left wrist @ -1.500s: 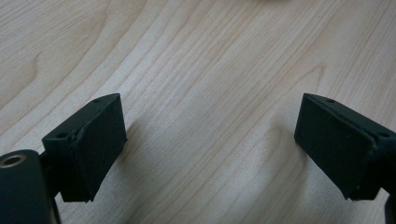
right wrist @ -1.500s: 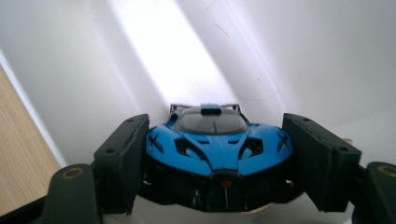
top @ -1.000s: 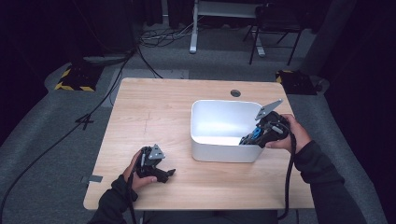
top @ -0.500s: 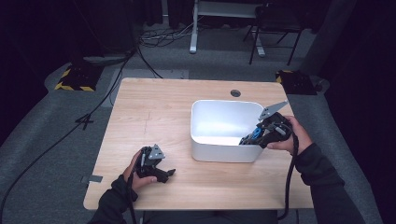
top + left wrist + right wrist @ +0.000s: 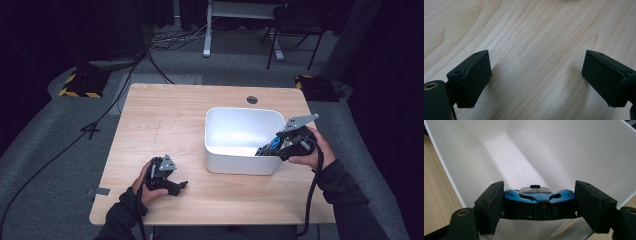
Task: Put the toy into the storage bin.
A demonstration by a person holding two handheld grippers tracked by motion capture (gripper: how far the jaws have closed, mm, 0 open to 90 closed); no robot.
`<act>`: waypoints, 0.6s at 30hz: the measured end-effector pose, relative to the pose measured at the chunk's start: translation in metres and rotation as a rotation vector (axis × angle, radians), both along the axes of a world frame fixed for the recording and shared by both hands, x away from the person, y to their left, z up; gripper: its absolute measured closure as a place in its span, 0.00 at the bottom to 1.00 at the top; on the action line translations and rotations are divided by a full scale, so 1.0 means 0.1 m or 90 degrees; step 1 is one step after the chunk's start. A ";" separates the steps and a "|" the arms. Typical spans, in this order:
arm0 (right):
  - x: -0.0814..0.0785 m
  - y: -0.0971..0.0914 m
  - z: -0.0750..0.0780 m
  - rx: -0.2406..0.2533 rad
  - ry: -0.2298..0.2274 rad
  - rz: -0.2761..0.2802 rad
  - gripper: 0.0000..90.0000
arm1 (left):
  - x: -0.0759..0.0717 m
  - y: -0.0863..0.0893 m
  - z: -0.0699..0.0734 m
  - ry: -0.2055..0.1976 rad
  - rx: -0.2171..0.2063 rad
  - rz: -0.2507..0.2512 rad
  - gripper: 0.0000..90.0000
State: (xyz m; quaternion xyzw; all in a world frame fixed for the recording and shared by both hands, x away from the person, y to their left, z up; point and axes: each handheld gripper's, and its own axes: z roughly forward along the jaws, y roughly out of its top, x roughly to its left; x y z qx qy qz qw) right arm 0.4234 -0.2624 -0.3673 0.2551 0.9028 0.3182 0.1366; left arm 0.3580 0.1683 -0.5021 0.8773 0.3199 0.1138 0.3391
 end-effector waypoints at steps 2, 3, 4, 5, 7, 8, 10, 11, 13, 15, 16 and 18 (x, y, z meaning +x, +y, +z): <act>-0.01 -0.01 -0.01 0.010 -0.008 0.000 0.29 | 0.00 0.00 0.00 0.000 0.000 0.000 0.10; -0.01 -0.02 -0.02 0.020 -0.007 0.002 0.29 | 0.00 0.00 0.00 0.000 0.000 0.000 0.10; -0.01 -0.04 -0.02 0.020 -0.014 0.004 0.29 | 0.00 0.00 0.00 0.000 0.000 0.000 0.10; -0.01 -0.05 -0.02 0.028 -0.018 0.006 0.29 | 0.00 0.00 0.00 0.000 0.000 0.000 0.10; -0.03 -0.07 -0.01 0.053 -0.029 0.009 0.29 | 0.00 0.00 0.00 0.000 0.000 0.000 0.10; -0.05 -0.09 0.01 0.083 -0.035 0.004 0.30 | 0.00 0.00 0.00 0.000 0.000 0.000 0.10; -0.07 -0.11 0.04 0.100 -0.046 0.002 0.32 | 0.00 0.00 0.00 0.003 -0.002 0.001 0.10; -0.08 -0.11 0.05 0.086 -0.051 -0.001 0.32 | 0.00 0.00 0.00 0.004 0.000 0.000 0.10; -0.08 -0.10 0.04 0.080 -0.054 0.005 0.32 | 0.00 0.00 0.00 0.004 0.001 0.001 0.10; -0.09 -0.08 0.04 0.082 -0.060 0.003 0.32 | 0.00 -0.01 -0.01 0.003 -0.003 0.001 0.09; -0.09 -0.08 0.04 0.083 -0.061 0.000 0.32 | 0.00 -0.01 -0.01 0.001 -0.003 0.002 0.09; -0.11 -0.06 0.04 0.080 -0.062 -0.008 0.32 | 0.01 -0.01 -0.01 0.000 -0.002 0.001 0.09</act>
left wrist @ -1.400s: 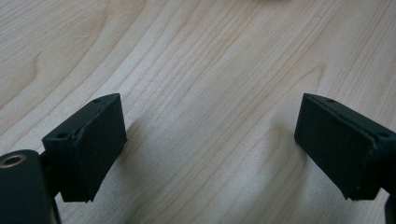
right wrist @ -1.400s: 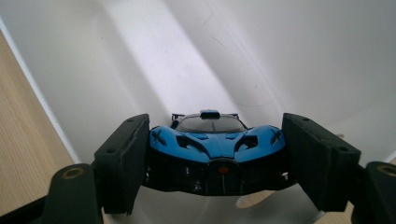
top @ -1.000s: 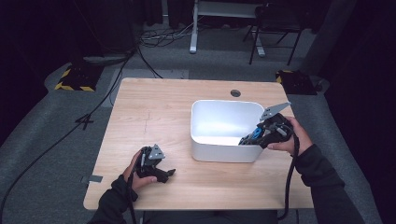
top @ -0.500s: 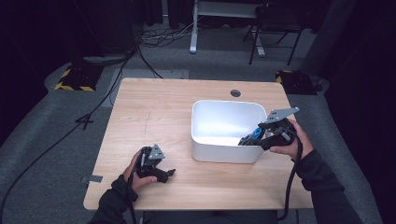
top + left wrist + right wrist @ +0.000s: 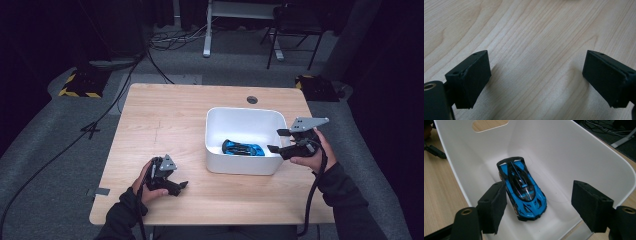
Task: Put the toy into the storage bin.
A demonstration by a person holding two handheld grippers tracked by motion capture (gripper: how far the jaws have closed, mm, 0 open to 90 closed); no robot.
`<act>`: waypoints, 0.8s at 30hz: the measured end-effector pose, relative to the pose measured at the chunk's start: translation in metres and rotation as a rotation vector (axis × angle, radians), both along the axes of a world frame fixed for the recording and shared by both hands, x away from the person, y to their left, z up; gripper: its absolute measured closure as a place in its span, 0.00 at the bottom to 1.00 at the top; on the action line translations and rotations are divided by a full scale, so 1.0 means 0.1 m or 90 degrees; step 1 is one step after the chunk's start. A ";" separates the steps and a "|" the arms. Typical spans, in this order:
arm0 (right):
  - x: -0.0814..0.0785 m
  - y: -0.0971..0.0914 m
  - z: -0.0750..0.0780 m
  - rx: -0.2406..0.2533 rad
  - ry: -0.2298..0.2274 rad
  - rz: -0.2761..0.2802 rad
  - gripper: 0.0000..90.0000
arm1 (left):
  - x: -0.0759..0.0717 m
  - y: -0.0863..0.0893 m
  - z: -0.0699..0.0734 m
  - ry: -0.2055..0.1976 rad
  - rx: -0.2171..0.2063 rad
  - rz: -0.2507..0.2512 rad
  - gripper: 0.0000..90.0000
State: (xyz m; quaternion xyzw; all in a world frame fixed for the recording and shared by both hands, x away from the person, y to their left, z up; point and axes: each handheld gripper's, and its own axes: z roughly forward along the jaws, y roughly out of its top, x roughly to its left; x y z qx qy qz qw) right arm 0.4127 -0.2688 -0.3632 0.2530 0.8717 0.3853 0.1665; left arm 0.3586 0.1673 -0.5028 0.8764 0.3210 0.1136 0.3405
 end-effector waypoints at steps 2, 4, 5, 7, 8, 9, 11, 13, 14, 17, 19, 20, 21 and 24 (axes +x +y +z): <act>0.00 0.01 0.00 -0.006 -0.006 0.002 0.32 | 0.00 0.00 0.00 0.000 0.000 0.000 0.09; 0.00 0.02 0.00 -0.009 -0.012 0.000 0.31 | 0.00 0.00 0.00 0.000 0.000 0.000 0.09; 0.00 0.02 0.00 -0.007 -0.013 -0.002 0.31 | 0.00 0.00 0.00 0.000 0.001 -0.001 0.09; -0.01 0.02 0.00 -0.004 -0.024 -0.004 0.30 | 0.00 0.00 0.00 0.000 0.000 0.000 0.09; -0.01 0.01 0.01 -0.007 -0.031 -0.005 0.29 | 0.00 0.00 0.00 0.000 0.000 0.000 0.09; -0.01 0.01 0.01 -0.005 -0.031 -0.008 0.29 | 0.00 0.00 0.00 0.000 0.001 -0.001 0.09; -0.03 0.03 0.01 -0.008 -0.038 -0.020 0.27 | 0.00 0.00 0.00 0.000 0.000 0.000 0.09; -0.03 0.03 0.02 -0.014 -0.041 -0.024 0.27 | 0.00 0.00 0.00 0.000 0.000 0.000 0.09; -0.04 0.03 0.02 -0.009 -0.044 -0.025 0.27 | 0.00 0.00 0.00 0.000 0.000 0.000 0.09; -0.05 0.03 0.04 -0.011 -0.055 -0.030 0.26 | 0.00 0.00 0.00 0.000 0.001 0.000 0.09; -0.06 0.04 0.05 -0.005 -0.058 -0.036 0.26 | 0.00 0.00 0.00 0.000 0.000 0.000 0.09; -0.06 0.03 0.05 -0.006 -0.061 -0.038 0.25 | 0.00 0.00 0.00 0.000 0.001 -0.001 0.09; -0.06 0.02 0.06 -0.002 -0.067 -0.037 0.25 | 0.00 0.00 0.00 0.000 0.000 0.000 0.09; -0.07 0.01 0.06 0.006 -0.070 -0.046 0.25 | 0.00 0.00 0.00 0.000 0.000 0.000 0.09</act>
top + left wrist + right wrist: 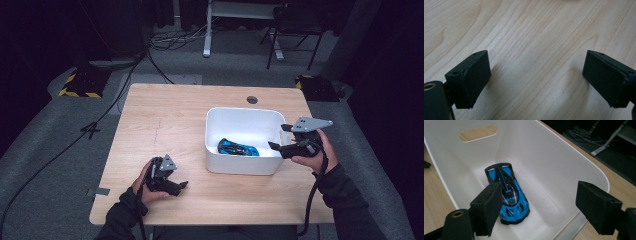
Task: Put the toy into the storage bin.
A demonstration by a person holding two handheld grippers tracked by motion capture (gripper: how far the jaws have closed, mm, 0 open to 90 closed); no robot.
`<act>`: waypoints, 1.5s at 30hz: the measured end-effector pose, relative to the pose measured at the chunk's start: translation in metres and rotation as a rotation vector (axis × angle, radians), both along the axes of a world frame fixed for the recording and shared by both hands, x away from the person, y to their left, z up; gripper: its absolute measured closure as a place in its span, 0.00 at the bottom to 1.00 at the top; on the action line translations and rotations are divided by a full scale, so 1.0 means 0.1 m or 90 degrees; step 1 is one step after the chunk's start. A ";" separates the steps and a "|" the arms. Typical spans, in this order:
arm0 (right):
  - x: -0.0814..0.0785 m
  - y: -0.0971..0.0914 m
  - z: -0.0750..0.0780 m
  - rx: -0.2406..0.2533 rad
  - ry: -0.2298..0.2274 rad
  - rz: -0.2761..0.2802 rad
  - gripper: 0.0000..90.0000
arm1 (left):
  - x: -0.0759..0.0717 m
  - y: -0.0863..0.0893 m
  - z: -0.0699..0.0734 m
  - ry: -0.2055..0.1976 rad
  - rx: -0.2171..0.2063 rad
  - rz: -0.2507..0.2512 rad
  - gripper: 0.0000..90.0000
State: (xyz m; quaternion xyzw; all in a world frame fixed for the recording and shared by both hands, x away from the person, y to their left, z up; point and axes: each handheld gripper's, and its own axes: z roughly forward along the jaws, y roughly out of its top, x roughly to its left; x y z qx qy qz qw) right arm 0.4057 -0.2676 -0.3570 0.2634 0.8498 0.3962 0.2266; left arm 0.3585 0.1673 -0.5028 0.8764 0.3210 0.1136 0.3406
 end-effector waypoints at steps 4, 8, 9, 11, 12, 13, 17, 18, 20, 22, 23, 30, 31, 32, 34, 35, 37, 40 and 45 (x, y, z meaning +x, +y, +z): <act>-0.02 -0.02 0.01 0.014 -0.006 -0.005 0.29 | 0.00 0.00 0.00 0.000 0.000 0.000 0.09; -0.04 -0.05 0.02 0.016 -0.015 -0.005 0.29 | 0.00 0.00 0.00 0.000 0.000 0.000 0.09; -0.05 -0.06 0.03 0.014 -0.015 -0.008 0.29 | 0.00 0.00 0.00 0.000 0.000 0.000 0.09; -0.06 -0.08 0.03 0.015 -0.018 -0.008 0.28 | 0.00 0.00 0.00 0.000 0.001 -0.001 0.09; -0.07 -0.08 0.03 0.018 -0.018 -0.012 0.28 | 0.00 0.00 0.00 0.000 0.000 0.000 0.09; -0.07 -0.09 0.04 0.016 -0.023 -0.011 0.28 | 0.00 0.00 0.00 0.000 0.001 -0.001 0.09; -0.09 -0.14 0.05 0.019 -0.025 -0.018 0.28 | 0.00 0.00 0.00 0.000 0.000 0.000 0.09; -0.10 -0.14 0.05 0.021 -0.022 -0.021 0.28 | 0.00 0.00 0.00 0.000 0.000 0.000 0.09; -0.12 -0.16 0.06 0.018 -0.026 -0.025 0.28 | 0.00 0.00 0.00 0.000 0.000 0.000 0.09; -0.12 -0.18 0.06 0.021 -0.028 -0.022 0.28 | 0.00 0.00 0.00 0.000 0.001 0.000 0.09; -0.13 -0.19 0.06 0.020 -0.030 -0.024 0.28 | 0.00 0.00 0.00 0.000 0.001 -0.001 0.09; -0.19 -0.27 0.05 0.022 -0.035 -0.033 0.28 | 0.00 0.00 0.00 0.000 0.001 -0.001 0.09; -0.20 -0.28 0.05 0.026 -0.033 -0.034 0.28 | 0.00 0.00 0.00 0.000 0.001 -0.001 0.09; -0.21 -0.30 0.05 0.023 -0.035 -0.034 0.28 | 0.00 0.00 0.00 0.000 0.000 0.000 0.09; -0.23 -0.32 0.04 0.027 -0.034 -0.038 0.28 | 0.00 0.00 0.00 0.000 0.000 0.000 0.09; -0.23 -0.34 0.04 0.027 -0.035 -0.036 0.28 | 0.00 0.00 0.00 0.000 0.001 -0.001 0.09; -0.26 -0.37 0.03 0.027 -0.037 -0.040 0.28 | 0.00 0.00 0.00 0.000 0.000 0.000 0.09; -0.28 -0.40 0.03 0.030 -0.038 -0.040 0.28 | 0.00 0.00 0.00 0.000 0.000 0.000 0.09; -0.32 -0.45 0.01 0.030 -0.039 -0.041 0.28 | 0.00 0.00 0.00 0.000 0.001 -0.001 0.09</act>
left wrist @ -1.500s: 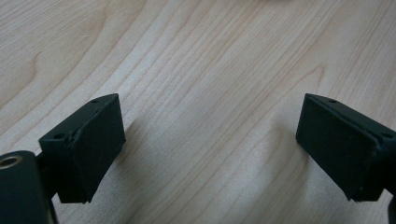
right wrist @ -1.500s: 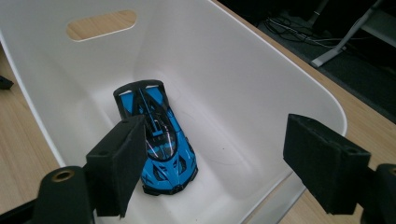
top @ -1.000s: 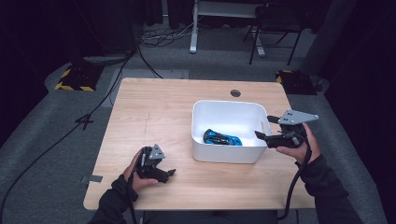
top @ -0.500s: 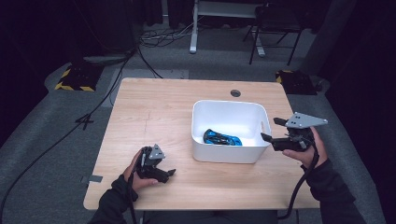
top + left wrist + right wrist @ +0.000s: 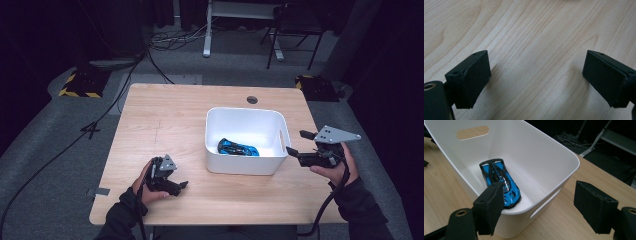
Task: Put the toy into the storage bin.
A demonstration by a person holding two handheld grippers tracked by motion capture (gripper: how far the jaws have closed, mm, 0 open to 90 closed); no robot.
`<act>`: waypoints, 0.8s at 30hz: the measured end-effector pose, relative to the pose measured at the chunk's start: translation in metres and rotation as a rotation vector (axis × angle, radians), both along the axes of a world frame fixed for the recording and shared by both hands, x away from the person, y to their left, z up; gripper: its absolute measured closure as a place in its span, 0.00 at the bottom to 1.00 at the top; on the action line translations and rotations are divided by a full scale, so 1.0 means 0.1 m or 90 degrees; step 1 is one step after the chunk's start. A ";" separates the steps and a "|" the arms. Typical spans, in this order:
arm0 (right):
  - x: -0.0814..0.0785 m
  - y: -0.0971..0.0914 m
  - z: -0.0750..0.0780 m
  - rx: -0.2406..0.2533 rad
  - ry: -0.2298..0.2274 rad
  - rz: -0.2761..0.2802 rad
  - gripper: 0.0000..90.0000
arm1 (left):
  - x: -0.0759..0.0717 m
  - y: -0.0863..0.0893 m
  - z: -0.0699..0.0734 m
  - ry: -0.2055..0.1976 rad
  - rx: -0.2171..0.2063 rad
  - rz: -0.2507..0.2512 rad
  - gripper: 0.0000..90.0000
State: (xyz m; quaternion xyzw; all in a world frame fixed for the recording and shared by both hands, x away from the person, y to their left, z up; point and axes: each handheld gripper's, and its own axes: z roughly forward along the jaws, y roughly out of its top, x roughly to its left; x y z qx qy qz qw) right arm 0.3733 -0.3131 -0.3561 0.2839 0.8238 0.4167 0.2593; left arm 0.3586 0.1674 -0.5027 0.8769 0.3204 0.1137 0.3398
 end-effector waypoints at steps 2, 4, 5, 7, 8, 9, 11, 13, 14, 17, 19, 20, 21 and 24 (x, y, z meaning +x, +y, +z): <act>-0.02 -0.02 -0.01 0.002 0.001 -0.001 0.28 | 0.00 0.00 0.00 0.000 -0.001 0.001 0.09; -0.04 -0.05 -0.02 0.005 0.001 -0.005 0.28 | 0.00 0.00 0.00 0.000 -0.001 0.001 0.09; -0.04 -0.06 -0.03 0.006 -0.001 -0.004 0.28 | 0.00 0.00 0.00 0.000 0.000 0.000 0.09; -0.07 -0.09 -0.05 0.006 0.001 -0.005 0.28 | 0.00 0.00 0.00 0.000 -0.001 0.001 0.09; -0.08 -0.10 -0.06 0.006 0.001 -0.005 0.28 | 0.00 0.00 0.00 0.000 -0.001 0.001 0.09; -0.09 -0.10 -0.06 0.006 0.003 -0.007 0.28 | 0.00 0.00 0.00 0.000 0.000 0.000 0.09; -0.11 -0.12 -0.08 0.004 0.002 -0.006 0.28 | 0.00 0.00 0.00 0.000 -0.001 0.001 0.09; -0.13 -0.14 -0.09 0.009 0.004 -0.007 0.28 | 0.00 0.00 0.00 0.000 0.000 0.000 0.09; -0.14 -0.15 -0.09 0.008 0.003 -0.006 0.28 | 0.00 0.00 0.00 0.000 0.000 0.000 0.09; -0.16 -0.17 -0.11 0.012 0.002 -0.005 0.28 | 0.00 0.00 0.00 0.000 0.000 0.000 0.09; -0.19 -0.19 -0.12 0.011 0.002 -0.005 0.28 | 0.00 0.00 0.00 0.000 -0.001 0.000 0.09; -0.20 -0.20 -0.12 0.013 0.004 -0.004 0.28 | 0.00 0.00 0.00 0.000 0.000 0.000 0.09; -0.21 -0.20 -0.13 0.020 0.004 -0.007 0.28 | 0.00 0.00 0.00 0.000 0.000 0.000 0.09; -0.23 -0.23 -0.16 0.015 0.004 -0.006 0.28 | 0.00 0.00 0.00 0.000 0.000 0.000 0.09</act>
